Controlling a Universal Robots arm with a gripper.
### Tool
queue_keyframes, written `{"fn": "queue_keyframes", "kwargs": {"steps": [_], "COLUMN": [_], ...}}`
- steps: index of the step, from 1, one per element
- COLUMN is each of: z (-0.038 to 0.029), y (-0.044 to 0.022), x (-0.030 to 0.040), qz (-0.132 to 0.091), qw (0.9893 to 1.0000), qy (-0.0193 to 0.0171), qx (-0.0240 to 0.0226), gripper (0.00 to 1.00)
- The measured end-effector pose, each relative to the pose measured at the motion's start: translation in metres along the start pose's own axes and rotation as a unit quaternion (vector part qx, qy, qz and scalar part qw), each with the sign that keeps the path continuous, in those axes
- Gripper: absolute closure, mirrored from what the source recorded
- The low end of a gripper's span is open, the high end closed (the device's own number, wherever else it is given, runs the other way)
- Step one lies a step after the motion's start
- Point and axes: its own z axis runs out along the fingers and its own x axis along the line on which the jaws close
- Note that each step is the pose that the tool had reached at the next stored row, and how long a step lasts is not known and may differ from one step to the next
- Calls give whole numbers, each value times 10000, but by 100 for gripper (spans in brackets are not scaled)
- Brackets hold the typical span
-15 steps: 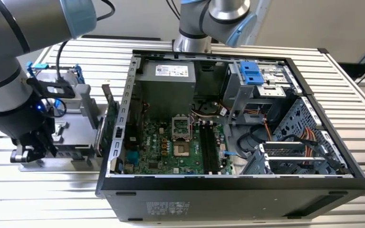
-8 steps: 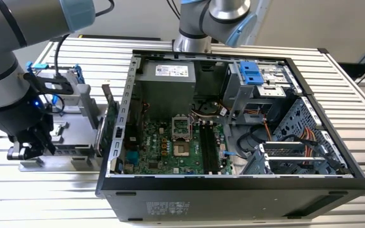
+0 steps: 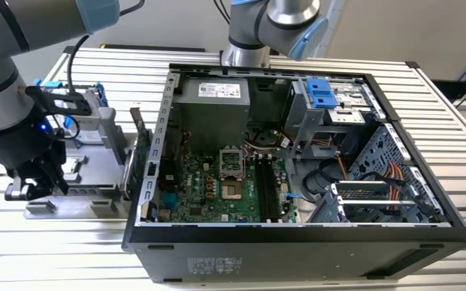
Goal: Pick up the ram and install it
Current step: 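Pick up the ram and move it above insertion slot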
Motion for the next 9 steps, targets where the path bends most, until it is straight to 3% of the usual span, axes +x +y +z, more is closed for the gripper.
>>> {"fn": "queue_keyframes", "kwargs": {"steps": [9], "z": [-90], "y": [2], "x": [-1], "qz": [22], "qw": [10000], "qy": [-1], "qx": [0], "gripper": [100]}}
